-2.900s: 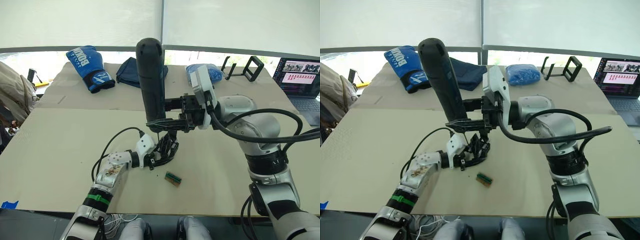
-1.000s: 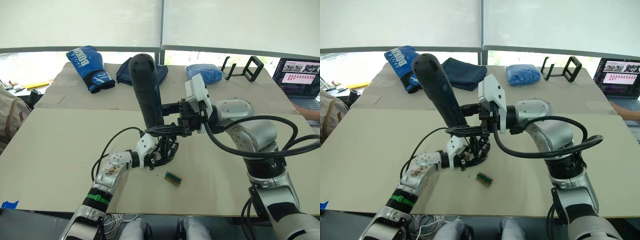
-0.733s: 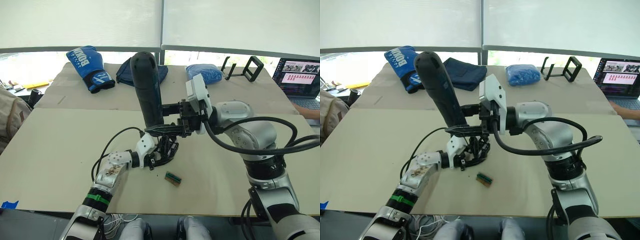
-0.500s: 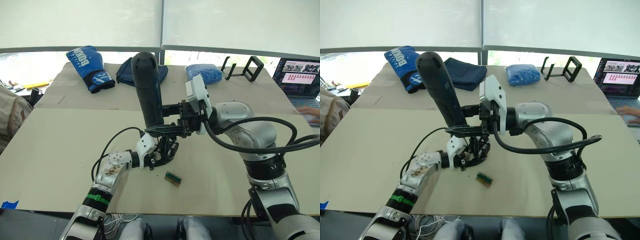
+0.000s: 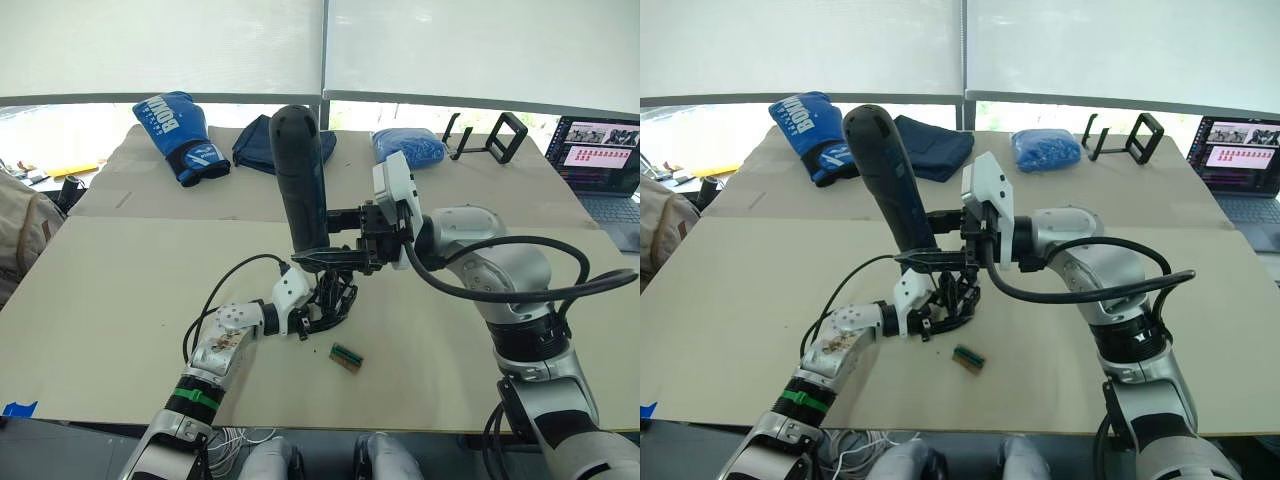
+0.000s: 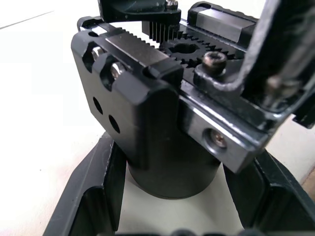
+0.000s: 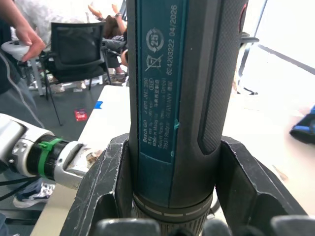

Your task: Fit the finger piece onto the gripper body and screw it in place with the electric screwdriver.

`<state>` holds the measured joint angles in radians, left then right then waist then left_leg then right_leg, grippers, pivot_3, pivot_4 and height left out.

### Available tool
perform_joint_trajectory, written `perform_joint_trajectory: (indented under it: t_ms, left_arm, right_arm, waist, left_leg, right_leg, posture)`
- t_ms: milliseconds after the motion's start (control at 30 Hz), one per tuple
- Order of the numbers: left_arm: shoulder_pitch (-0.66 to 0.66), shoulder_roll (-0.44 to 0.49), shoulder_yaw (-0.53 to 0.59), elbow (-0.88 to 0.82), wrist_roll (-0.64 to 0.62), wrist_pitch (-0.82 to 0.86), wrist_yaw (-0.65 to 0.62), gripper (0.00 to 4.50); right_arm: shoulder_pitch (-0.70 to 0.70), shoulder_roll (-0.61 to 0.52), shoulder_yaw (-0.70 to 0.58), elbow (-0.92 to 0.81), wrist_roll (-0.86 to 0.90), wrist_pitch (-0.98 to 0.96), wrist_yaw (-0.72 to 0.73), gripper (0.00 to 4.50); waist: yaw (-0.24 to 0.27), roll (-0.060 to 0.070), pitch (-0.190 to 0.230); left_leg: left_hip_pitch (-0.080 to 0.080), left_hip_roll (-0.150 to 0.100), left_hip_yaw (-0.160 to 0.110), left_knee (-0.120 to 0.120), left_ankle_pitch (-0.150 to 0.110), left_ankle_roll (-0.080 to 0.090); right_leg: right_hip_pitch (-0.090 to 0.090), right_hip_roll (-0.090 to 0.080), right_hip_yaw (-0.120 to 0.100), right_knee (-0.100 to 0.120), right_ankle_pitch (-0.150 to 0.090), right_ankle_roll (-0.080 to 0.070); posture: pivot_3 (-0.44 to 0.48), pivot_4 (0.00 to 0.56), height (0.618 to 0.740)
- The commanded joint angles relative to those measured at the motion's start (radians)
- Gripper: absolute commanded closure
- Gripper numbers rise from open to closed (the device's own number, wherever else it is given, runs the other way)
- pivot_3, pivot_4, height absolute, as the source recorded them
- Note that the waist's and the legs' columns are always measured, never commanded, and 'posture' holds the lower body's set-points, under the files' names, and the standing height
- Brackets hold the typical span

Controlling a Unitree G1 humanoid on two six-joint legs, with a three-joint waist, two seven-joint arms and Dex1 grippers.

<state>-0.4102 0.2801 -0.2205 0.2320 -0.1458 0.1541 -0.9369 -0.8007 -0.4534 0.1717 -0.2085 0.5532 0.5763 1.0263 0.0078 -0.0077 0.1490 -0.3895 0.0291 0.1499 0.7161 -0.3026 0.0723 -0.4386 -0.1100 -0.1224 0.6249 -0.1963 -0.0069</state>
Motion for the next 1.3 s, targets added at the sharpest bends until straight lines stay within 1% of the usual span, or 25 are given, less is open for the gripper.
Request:
perform_joint_trajectory:
  t_ms: [33, 300, 533, 633, 733, 1000, 1300]
  left_arm:
    - [0.027, 0.002, -0.041, 0.017, 0.013, 0.037, -0.014, 2.19]
    - [0.026, 0.004, -0.042, 0.017, 0.014, 0.036, -0.016, 2.19]
    - [0.026, 0.004, -0.041, 0.014, 0.016, 0.038, -0.018, 2.19]
    - [0.027, 0.006, -0.042, 0.011, 0.016, 0.039, -0.02, 2.19]
    - [0.028, 0.007, -0.043, 0.01, 0.016, 0.039, -0.02, 2.19]
    - [0.029, 0.011, -0.042, 0.005, 0.017, 0.042, -0.023, 2.19]
    - [0.027, 0.013, -0.038, 0.005, 0.018, 0.048, -0.025, 2.19]
  right_arm:
    - [0.01, -0.011, -0.023, 0.005, -0.025, -0.019, -0.02, 2.57]
    - [0.035, -0.024, -0.007, 0.008, -0.036, 0.0, -0.038, 2.57]
    - [0.076, -0.031, 0.008, -0.036, -0.018, 0.046, -0.053, 2.57]
    - [0.098, -0.052, 0.039, -0.05, -0.054, 0.023, -0.048, 2.57]
    - [0.112, -0.053, 0.046, -0.051, -0.066, 0.027, -0.073, 2.57]
    - [0.117, -0.045, 0.052, -0.034, -0.071, 0.05, -0.13, 2.57]
    - [0.11, -0.042, 0.043, -0.028, -0.054, 0.046, -0.134, 2.57]
  waist:
    - [0.0, 0.0, 0.0]
    - [0.0, 0.001, -0.001]
    - [0.0, 0.001, -0.002]
    - [0.0, 0.001, -0.002]
    - [-0.001, 0.001, -0.004]
    - [-0.002, 0.0, -0.009]
    - [-0.002, 0.0, -0.011]
  left_leg:
    - [0.0, 0.0, 0.0, 0.0, 0.0, 0.0]
    - [0.001, 0.0, 0.0, 0.0, 0.0, 0.0]
    - [0.003, 0.0, 0.0, 0.0, 0.0, 0.0]
    - [0.004, 0.0, 0.0, -0.001, 0.0, 0.0]
    - [0.004, 0.0, 0.0, -0.001, 0.0, 0.0]
    - [0.005, 0.001, -0.001, -0.002, 0.0, 0.0]
    - [0.006, 0.001, -0.001, -0.002, 0.0, 0.0]
  right_leg:
    - [0.0, 0.0, 0.0, 0.0, 0.0, 0.0]
    - [0.001, 0.0, 0.0, 0.0, 0.0, 0.0]
    - [0.002, -0.001, 0.0, 0.0, 0.0, 0.0]
    - [0.003, -0.001, 0.001, 0.0, 0.0, 0.0]
    - [0.003, -0.002, 0.001, 0.0, 0.0, 0.0]
    - [0.004, -0.002, 0.001, 0.0, 0.0, 0.0]
    - [0.004, -0.003, 0.001, 0.0, 0.0, 0.0]
  posture:
    - [0.0, 0.15, 0.74]
    - [0.0, 0.15, 0.74]
    - [0.0, 0.15, 0.74]
    - [0.0, 0.15, 0.74]
    - [0.0, 0.15, 0.74]
    - [0.0, 0.15, 0.74]
    - [0.0, 0.15, 0.74]
